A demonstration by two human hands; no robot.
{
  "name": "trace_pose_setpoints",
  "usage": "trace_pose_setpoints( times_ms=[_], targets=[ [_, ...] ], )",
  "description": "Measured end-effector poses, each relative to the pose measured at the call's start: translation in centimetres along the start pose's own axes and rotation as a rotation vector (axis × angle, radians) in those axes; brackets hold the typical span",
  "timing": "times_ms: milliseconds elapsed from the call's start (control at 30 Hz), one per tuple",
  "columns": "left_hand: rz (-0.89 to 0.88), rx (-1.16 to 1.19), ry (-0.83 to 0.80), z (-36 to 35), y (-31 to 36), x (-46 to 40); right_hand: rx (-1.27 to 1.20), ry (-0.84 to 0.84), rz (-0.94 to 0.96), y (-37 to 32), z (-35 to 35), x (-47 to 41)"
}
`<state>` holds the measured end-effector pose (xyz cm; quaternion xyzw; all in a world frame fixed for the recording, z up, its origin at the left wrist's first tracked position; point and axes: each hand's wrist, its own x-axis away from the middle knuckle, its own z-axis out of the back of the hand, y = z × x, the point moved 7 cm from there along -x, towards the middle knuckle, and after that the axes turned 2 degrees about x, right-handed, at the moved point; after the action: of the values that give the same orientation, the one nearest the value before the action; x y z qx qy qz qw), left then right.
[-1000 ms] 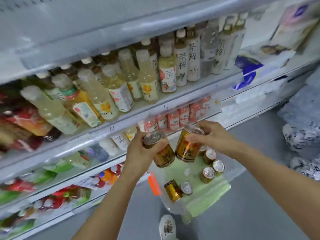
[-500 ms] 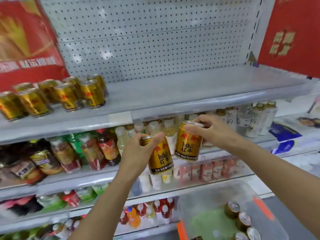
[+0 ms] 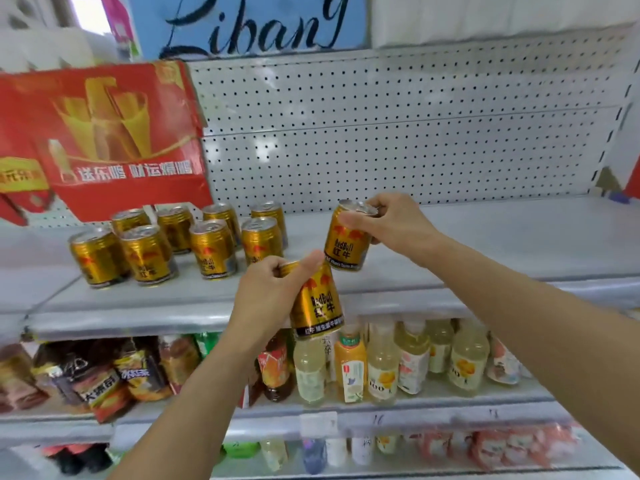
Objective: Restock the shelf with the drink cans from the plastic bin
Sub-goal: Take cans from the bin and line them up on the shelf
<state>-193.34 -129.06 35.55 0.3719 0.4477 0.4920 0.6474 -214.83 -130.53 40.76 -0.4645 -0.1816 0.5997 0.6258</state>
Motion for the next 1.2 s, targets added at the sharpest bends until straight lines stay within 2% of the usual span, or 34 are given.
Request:
trace_pose_setpoints(
  times_ms=[400, 600, 700, 800, 867, 933, 967, 1033, 1200],
  targets=[
    [0.107, 0.138, -0.058, 1.0, -2.2, -5.4, 0.183, -0.062, -0.039, 2.5, -7.0, -10.7],
    [0.121, 0.172, -0.064, 1.1, -2.3, -6.1, 0.175, -0.104, -0.038, 2.9, -8.1, -11.2],
    [0.117, 0.173, -0.063, 1.1, -2.1, -6.0, 0.287, -0.111, -0.010, 2.4, -7.6, -10.2],
    [0.112, 0.202, -0.072, 0.9, -1.5, -5.9, 0.127, -0.032, 0.065, -0.1, -5.4, -7.3],
    [0.098, 0.227, -0.088, 0.3, -0.9, -5.7, -0.053, -0.246, 0.098, -1.7, -4.9, -4.6],
    [0.084, 0.243, -0.100, -0.5, -0.3, -5.8, -0.037, -0.526, 0.113, -2.7, -4.9, -1.5],
    [0.080, 0.252, -0.106, -0.9, 0.1, -5.8, 0.004, -0.604, 0.122, -2.8, -4.8, -0.3],
    [0.075, 0.275, -0.112, -1.9, 0.8, -6.0, 0.048, -0.623, 0.124, -2.7, -4.3, 0.7],
    [0.040, 0.269, -0.161, -4.5, 2.1, -7.1, -0.012, -0.450, 0.070, -1.1, -1.9, 0.1]
  ],
)
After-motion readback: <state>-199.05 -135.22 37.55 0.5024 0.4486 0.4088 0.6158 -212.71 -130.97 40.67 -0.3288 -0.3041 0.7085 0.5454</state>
